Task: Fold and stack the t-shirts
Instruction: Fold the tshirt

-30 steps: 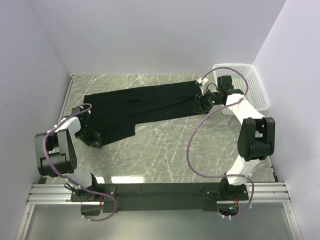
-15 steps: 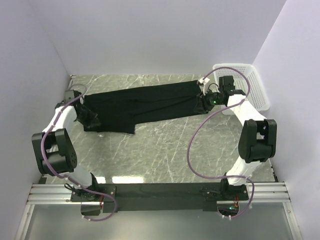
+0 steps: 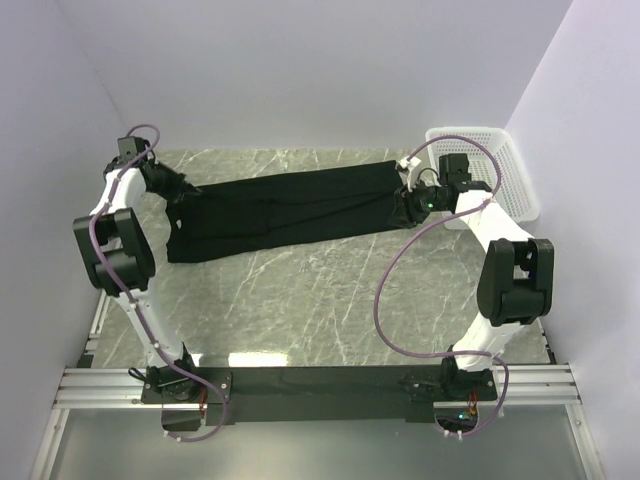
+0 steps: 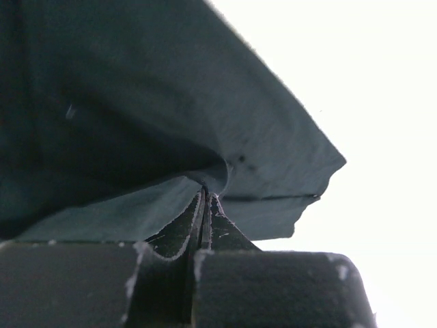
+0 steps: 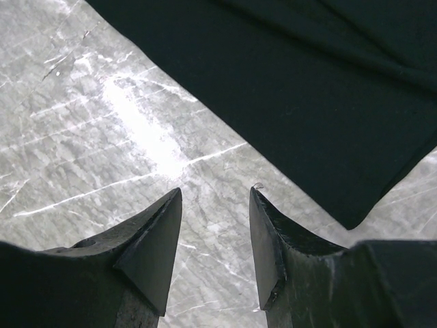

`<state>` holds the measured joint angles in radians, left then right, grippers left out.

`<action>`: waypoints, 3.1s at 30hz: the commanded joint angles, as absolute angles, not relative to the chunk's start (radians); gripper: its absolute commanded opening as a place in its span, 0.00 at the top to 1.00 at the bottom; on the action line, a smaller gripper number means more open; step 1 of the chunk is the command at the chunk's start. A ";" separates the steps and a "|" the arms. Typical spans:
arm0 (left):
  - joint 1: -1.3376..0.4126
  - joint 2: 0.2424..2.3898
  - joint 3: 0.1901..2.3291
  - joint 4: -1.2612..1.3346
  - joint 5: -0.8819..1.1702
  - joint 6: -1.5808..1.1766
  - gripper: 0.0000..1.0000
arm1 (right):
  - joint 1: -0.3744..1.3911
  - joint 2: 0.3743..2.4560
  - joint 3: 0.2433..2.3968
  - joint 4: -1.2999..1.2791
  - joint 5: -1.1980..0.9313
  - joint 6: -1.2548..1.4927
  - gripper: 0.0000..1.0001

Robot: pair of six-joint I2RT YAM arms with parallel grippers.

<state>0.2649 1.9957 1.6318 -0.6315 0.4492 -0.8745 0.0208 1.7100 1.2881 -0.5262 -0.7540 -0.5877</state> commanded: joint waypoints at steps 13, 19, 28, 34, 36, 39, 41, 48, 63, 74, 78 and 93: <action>0.278 2.143 1.854 -0.526 0.518 -0.865 0.99 | 0.009 1.684 1.282 -0.505 -0.781 -0.571 0.49; 0.279 2.172 1.919 -0.489 0.519 -0.828 0.99 | 0.009 1.692 1.292 -0.506 -0.787 -0.569 0.49; 0.281 2.217 1.934 -0.442 0.558 -0.805 0.99 | 0.011 1.693 1.284 -0.506 -0.787 -0.569 0.50; 0.279 2.197 1.922 -0.344 0.592 -0.795 0.99 | 0.009 1.700 1.285 -0.511 -0.784 -0.572 0.50; 0.281 2.195 1.930 -0.325 0.603 -0.787 0.99 | 0.011 1.703 1.289 -0.511 -0.781 -0.572 0.50; 0.281 2.200 1.939 -0.298 0.615 -0.778 0.98 | 0.009 1.707 1.296 -0.522 -0.779 -0.577 0.50; 0.282 2.212 1.963 -0.327 0.595 -0.772 0.89 | 0.009 1.707 1.296 -0.522 -0.779 -0.578 0.50; 0.282 2.192 1.996 -0.459 0.373 -0.703 0.51 | 0.009 1.706 1.295 -0.523 -0.775 -0.584 0.50; 0.085 2.166 1.954 -0.452 0.488 -0.621 0.43 | 0.009 1.726 1.315 -0.542 -0.782 -0.589 0.50; -0.055 2.267 1.979 -0.554 0.306 -0.594 0.51 | 0.009 1.732 1.310 -0.535 -0.782 -0.574 0.50; -0.087 2.281 1.987 -0.615 0.161 -0.565 0.51 | 0.009 1.741 1.321 -0.543 -0.785 -0.574 0.50; -0.130 2.169 1.802 -0.667 -0.041 -0.486 0.67 | 0.009 1.743 1.318 -0.543 -0.787 -0.571 0.51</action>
<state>-0.1299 2.2642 1.8286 -0.6525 0.0143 -0.5194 0.0166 1.7443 1.2831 -0.5446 -0.7689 -0.5732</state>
